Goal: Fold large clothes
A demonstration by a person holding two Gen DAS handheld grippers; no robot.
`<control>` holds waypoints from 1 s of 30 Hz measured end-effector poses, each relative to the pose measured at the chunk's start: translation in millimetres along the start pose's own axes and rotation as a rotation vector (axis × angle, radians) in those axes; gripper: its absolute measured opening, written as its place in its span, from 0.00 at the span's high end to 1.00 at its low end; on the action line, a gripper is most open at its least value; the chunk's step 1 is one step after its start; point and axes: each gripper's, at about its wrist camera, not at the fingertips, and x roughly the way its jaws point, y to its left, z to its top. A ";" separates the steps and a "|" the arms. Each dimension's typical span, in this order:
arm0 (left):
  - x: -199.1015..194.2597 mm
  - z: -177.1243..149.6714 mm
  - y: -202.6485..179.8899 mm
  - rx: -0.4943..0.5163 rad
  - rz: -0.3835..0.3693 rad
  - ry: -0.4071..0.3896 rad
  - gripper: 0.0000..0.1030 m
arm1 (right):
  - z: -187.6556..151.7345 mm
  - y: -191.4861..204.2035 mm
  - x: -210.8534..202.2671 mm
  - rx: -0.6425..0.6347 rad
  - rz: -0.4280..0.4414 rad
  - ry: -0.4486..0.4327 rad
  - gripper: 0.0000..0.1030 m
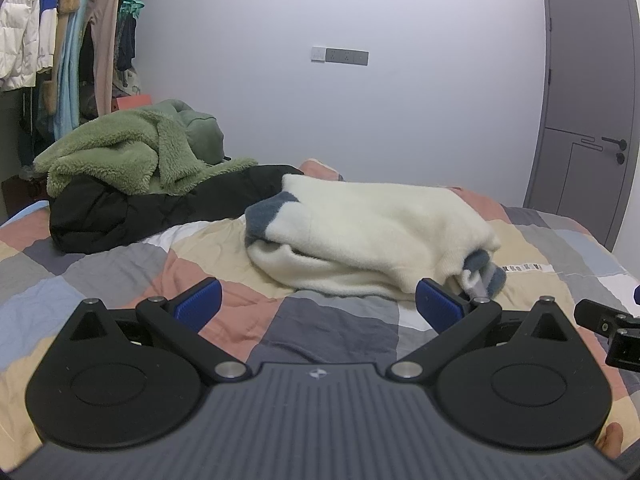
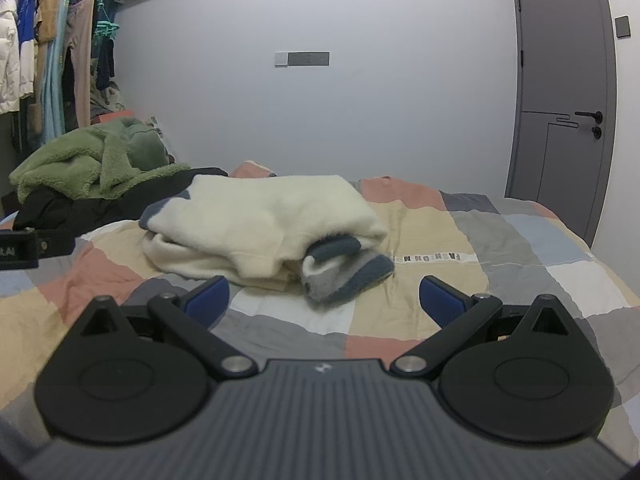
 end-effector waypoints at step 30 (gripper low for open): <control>-2.0 2.6 2.6 -0.011 -0.012 -0.002 0.00 | -1.0 1.2 4.2 0.006 0.026 0.015 0.00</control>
